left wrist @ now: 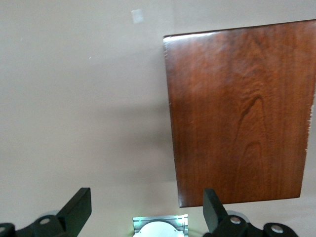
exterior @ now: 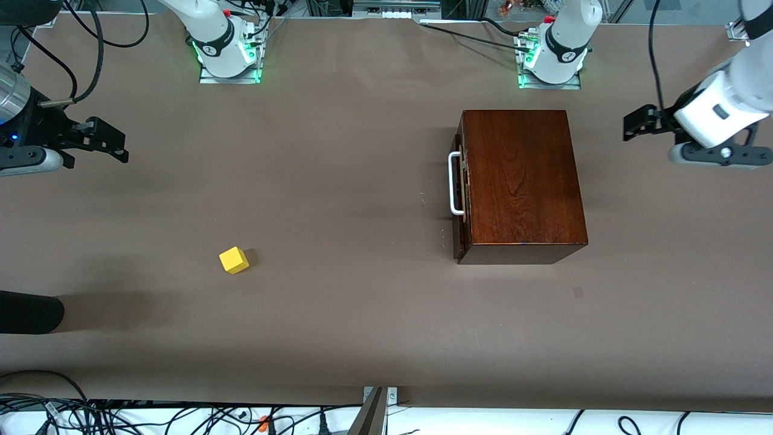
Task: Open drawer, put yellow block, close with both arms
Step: 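Move the left gripper toward the white drawer handle of the wooden box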
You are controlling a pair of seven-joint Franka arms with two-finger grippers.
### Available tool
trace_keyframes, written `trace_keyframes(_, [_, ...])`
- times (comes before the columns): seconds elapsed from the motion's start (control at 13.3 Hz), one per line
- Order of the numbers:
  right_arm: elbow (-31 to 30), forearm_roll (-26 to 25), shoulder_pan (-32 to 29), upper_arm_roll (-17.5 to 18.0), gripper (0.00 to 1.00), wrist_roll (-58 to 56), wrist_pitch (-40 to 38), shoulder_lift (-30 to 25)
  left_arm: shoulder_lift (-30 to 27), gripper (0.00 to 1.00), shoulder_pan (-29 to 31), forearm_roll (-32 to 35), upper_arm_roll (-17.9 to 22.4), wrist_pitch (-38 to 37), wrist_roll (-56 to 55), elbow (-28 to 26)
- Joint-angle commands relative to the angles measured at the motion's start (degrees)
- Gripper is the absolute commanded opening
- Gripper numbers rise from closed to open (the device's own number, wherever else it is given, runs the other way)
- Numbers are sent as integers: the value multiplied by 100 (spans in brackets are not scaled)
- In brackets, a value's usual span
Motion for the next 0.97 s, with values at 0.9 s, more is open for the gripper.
trace_keyframes(0.9, [86,14,-39,21,100,-44,-30,10,2286,100,-2916,-116,-92,1597,-2408,1056])
